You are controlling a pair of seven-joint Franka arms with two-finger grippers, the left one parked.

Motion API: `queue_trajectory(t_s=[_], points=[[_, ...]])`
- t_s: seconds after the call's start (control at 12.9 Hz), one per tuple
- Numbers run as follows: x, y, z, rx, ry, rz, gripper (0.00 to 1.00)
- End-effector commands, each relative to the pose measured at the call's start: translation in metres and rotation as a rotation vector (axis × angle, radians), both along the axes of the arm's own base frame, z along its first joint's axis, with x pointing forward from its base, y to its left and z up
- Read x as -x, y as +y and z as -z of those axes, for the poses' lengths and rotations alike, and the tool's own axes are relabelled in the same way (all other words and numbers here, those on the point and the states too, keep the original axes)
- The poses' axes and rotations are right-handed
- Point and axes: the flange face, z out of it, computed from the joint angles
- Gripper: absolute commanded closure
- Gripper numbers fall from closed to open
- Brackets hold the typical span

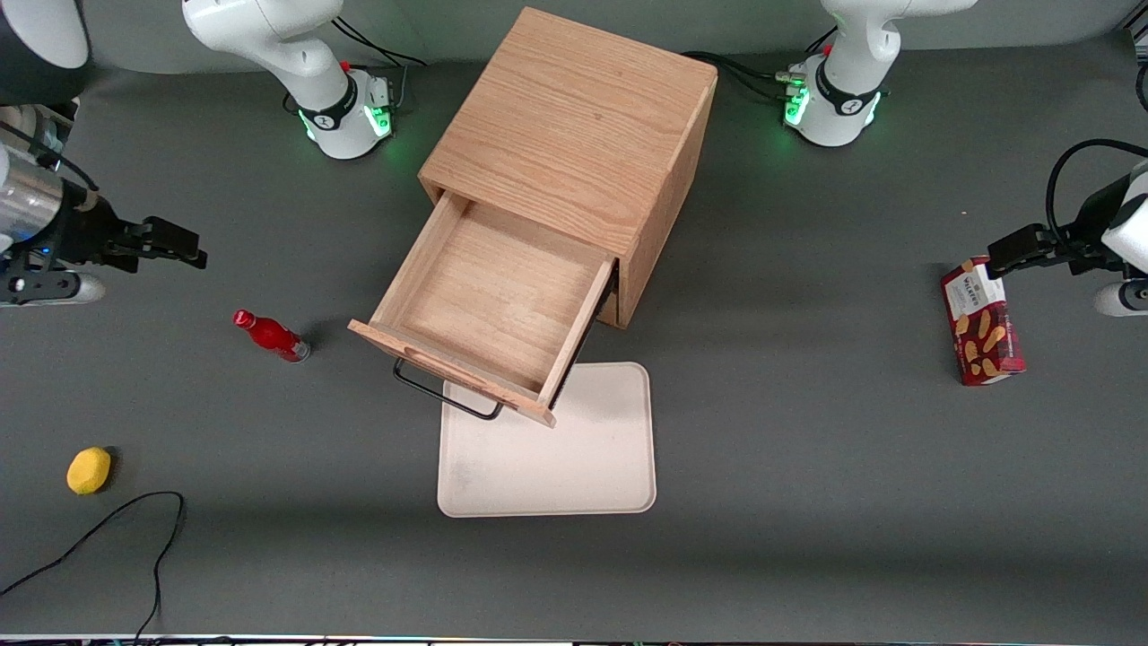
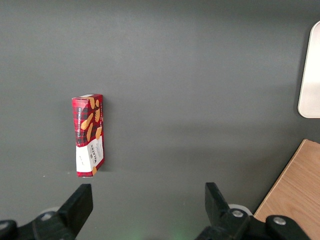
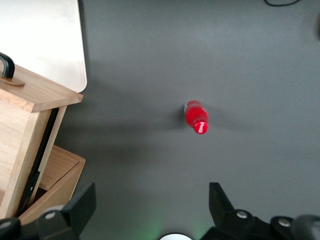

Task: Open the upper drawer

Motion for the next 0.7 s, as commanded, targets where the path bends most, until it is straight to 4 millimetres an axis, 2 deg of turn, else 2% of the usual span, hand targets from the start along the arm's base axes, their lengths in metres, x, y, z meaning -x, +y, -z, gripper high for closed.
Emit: queue_trajectory(t_s=[0.0,0.15,0.39,0.62], points=[[0.006,0.002,-0.005,0.018,-0.012,0.012,0.0],[0.005,0.003,-0.004,0.015,-0.002,0.009,0.0],[-0.01,-0.007,-0.012,-0.004,-0.022,-0.028,0.0],[-0.007,-0.005,-0.009,-0.002,0.008,-0.027,0.0]])
